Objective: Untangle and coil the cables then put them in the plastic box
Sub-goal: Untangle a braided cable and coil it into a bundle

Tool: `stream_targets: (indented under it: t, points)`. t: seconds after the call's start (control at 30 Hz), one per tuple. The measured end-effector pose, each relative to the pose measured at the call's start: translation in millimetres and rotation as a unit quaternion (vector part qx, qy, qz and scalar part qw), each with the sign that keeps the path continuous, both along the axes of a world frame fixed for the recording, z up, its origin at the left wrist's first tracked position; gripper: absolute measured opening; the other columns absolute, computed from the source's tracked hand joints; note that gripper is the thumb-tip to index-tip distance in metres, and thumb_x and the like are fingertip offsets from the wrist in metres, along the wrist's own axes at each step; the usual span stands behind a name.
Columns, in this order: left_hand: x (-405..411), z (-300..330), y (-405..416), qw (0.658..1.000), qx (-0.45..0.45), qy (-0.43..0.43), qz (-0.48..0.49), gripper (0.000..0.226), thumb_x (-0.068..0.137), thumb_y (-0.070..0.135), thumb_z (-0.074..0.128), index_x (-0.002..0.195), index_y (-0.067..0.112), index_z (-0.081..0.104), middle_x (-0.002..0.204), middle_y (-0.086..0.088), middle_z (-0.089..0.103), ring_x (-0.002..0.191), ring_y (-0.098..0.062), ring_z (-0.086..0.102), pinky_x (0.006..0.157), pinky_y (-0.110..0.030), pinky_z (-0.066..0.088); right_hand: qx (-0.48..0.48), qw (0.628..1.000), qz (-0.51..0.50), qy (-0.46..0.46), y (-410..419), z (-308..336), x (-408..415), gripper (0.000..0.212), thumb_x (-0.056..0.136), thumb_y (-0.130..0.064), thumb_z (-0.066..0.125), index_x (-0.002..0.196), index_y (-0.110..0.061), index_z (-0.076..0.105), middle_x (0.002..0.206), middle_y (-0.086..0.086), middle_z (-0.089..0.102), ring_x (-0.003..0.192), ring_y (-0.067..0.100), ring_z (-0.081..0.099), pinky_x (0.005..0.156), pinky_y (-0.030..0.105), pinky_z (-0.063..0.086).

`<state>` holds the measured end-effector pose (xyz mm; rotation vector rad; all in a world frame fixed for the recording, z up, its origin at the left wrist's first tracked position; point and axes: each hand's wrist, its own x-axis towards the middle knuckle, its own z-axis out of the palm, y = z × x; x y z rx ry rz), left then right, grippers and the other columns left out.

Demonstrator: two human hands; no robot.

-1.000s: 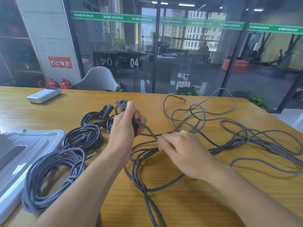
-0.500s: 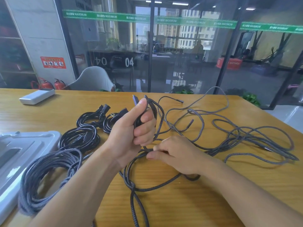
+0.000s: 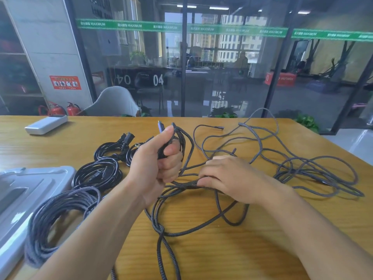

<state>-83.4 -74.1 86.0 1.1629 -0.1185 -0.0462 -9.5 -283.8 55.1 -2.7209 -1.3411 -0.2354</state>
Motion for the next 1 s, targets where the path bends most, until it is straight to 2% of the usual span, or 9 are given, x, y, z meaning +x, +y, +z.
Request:
stream_targets:
  t: [0.07,0.13,0.27,0.43,0.53,0.67,0.8,0.9,1.0]
  points:
    - [0.1,-0.2,0.3,1.0,0.001,-0.002,0.006,0.05,0.106,0.044,0.044,0.062,0.022,0.034,0.05,0.006,0.018,0.045,-0.012,0.011,0.047,-0.029,0.007,-0.02,0.999,-0.015,-0.038,-5.0,3.8,-0.1,0.053,0.101,-0.066,0.026,0.114,-0.035,0.067,0.101,-0.016,0.063,0.101,0.006,0.053,0.09,0.021,0.03]
    - [0.2,-0.9,0.1,1.0,0.0,0.001,0.005,0.05,0.106,0.044,0.043,0.061,0.022,0.034,0.05,0.006,0.018,0.045,-0.011,0.011,0.047,-0.029,0.008,-0.014,0.998,-0.036,-0.05,-10.2,6.9,1.6,0.055,0.097,-0.071,0.027,0.11,-0.037,0.068,0.094,-0.019,0.062,0.094,0.004,0.054,0.097,0.028,0.034]
    - [-2.6,-1.0,-0.4,1.0,0.011,-0.007,-0.02,0.049,0.101,0.047,0.046,0.059,0.023,0.035,0.05,0.007,0.018,0.044,-0.011,0.012,0.044,-0.026,0.011,0.001,0.996,-0.085,0.001,-19.0,9.9,6.5,0.054,0.088,-0.078,0.031,0.097,-0.038,0.067,0.088,-0.017,0.064,0.085,0.003,0.054,0.079,0.028,0.038]
    - [-3.2,-1.1,1.9,0.993,0.07,-0.056,-0.082,0.05,0.099,0.049,0.051,0.058,0.023,0.038,0.05,0.008,0.021,0.045,-0.011,0.015,0.045,-0.026,0.014,0.065,0.987,-0.11,0.095,-33.7,9.7,20.5,0.036,0.098,-0.067,0.045,0.085,-0.038,0.062,0.076,-0.007,0.063,0.077,0.008,0.056,0.071,0.034,0.045]
    - [-2.6,-1.1,1.2,0.983,0.12,-0.081,-0.111,0.046,0.097,0.046,0.044,0.057,0.023,0.039,0.051,0.006,0.022,0.047,-0.013,0.014,0.046,-0.029,0.013,0.046,0.986,-0.135,0.082,-40.7,12.7,23.8,0.035,0.101,-0.064,0.037,0.086,-0.042,0.06,0.077,-0.013,0.064,0.081,0.003,0.057,0.078,0.036,0.048]
    - [-3.1,-1.8,-1.0,0.974,0.155,-0.091,-0.134,0.046,0.097,0.045,0.043,0.057,0.022,0.039,0.05,0.005,0.023,0.046,-0.014,0.014,0.046,-0.03,0.013,0.028,0.981,-0.184,0.055,-46.4,14.4,27.5,0.065,0.087,-0.079,0.019,0.088,-0.037,0.067,0.083,-0.012,0.069,0.088,0.008,0.061,0.091,0.038,0.048]
    - [-3.2,-4.7,-7.3,0.963,0.183,-0.09,-0.174,0.047,0.098,0.045,0.044,0.057,0.022,0.043,0.05,0.007,0.026,0.045,-0.011,0.017,0.045,-0.026,0.014,0.077,0.966,-0.236,-0.074,-33.5,13.8,24.7,0.057,0.089,-0.081,0.033,0.062,-0.033,0.051,0.06,-0.01,0.057,0.063,0.001,0.049,0.106,0.042,0.042]
    - [-3.2,-6.6,-10.4,0.957,0.201,-0.095,-0.188,0.046,0.098,0.045,0.045,0.058,0.022,0.044,0.05,0.006,0.026,0.045,-0.01,0.018,0.044,-0.023,0.015,0.141,0.931,-0.262,-0.21,-25.1,14.9,18.6,0.064,0.091,-0.079,0.043,0.055,-0.027,0.053,0.048,-0.013,0.046,0.048,0.004,0.04,0.086,0.035,0.045]
    - [-1.0,-9.1,-10.3,0.946,0.248,-0.109,-0.178,0.046,0.099,0.044,0.046,0.06,0.019,0.042,0.051,0.003,0.025,0.046,-0.013,0.017,0.044,-0.023,0.016,0.188,0.907,-0.263,-0.268,-18.8,15.7,11.5,0.064,0.091,-0.077,0.051,0.055,-0.025,0.052,0.045,-0.01,0.043,0.046,0.014,0.046,0.056,0.021,0.031]
